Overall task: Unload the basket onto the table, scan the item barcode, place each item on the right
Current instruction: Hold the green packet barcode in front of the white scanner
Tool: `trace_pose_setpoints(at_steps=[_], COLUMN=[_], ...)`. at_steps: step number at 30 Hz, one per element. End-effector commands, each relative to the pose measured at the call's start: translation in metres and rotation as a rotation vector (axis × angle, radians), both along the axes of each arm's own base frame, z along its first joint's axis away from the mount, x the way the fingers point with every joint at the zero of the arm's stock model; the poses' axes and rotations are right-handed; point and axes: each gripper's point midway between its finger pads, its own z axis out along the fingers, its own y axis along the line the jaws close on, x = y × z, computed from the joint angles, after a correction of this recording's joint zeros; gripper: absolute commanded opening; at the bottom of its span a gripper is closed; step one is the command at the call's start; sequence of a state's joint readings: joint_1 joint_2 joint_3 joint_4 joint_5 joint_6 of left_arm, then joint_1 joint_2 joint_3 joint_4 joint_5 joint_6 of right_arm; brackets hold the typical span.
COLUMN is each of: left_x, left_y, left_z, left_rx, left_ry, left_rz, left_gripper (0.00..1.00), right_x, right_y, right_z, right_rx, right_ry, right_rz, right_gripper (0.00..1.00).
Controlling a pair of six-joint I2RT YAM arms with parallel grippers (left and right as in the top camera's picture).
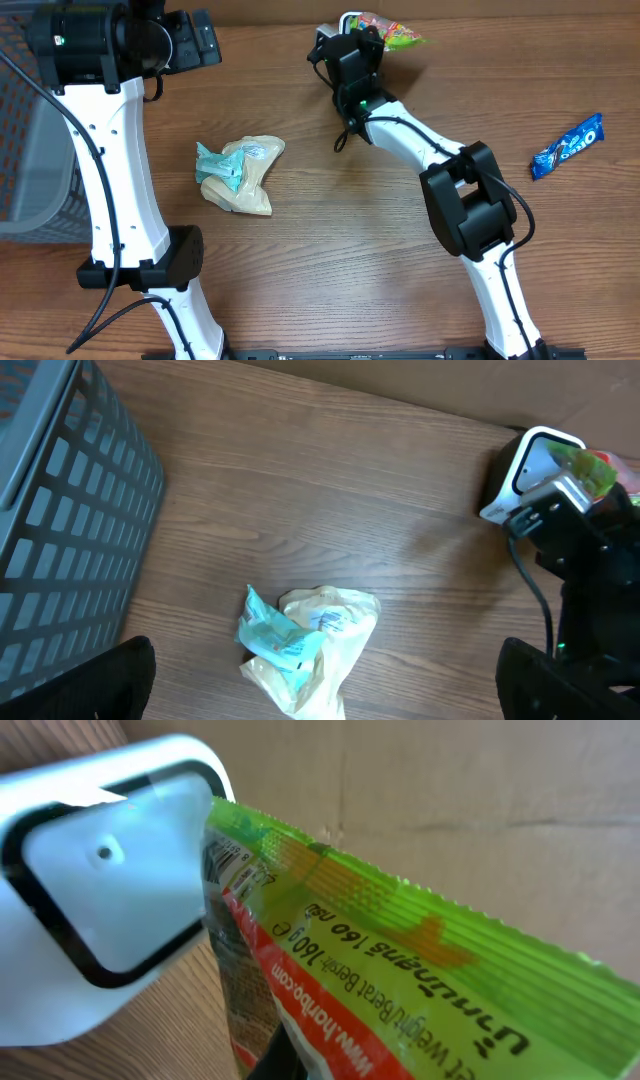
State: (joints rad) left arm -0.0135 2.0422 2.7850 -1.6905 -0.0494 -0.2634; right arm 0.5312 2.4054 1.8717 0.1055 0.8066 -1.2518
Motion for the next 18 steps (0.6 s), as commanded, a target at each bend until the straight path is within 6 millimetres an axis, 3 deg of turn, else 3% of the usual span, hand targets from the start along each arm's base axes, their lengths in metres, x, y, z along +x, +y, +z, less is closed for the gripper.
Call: trace_pose_setpoints(at_steps=[1,7,13,18], left_x=[-0.004,-0.004,-0.004,-0.004], left_y=[-0.005,-0.005,-0.005,-0.005], left_z=[0.007,0.007,0.007,0.007], left_rx=[-0.001,-0.002,-0.001,-0.002], left_ry=[-0.017,-0.018,-0.018,-0.018], left_rz=[-0.007,-0.006,-0.006,-0.006], left_gripper=[1.00,1.00,1.00,1.00], right_x=[-0.008,-0.010,-0.007,-0.003], right_y=[0.032,0.042,0.024,0.008], right_z=[0.014,0.018,0.022,0.042], right_rx=[0.023,0.031,-0.022,0.007], right_ry=[-0.030,-0.049,-0.053,-0.142], right_rz=[0.068,0.089,0.035,-0.040], right_gripper=[0.04,0.04,0.04,0.04])
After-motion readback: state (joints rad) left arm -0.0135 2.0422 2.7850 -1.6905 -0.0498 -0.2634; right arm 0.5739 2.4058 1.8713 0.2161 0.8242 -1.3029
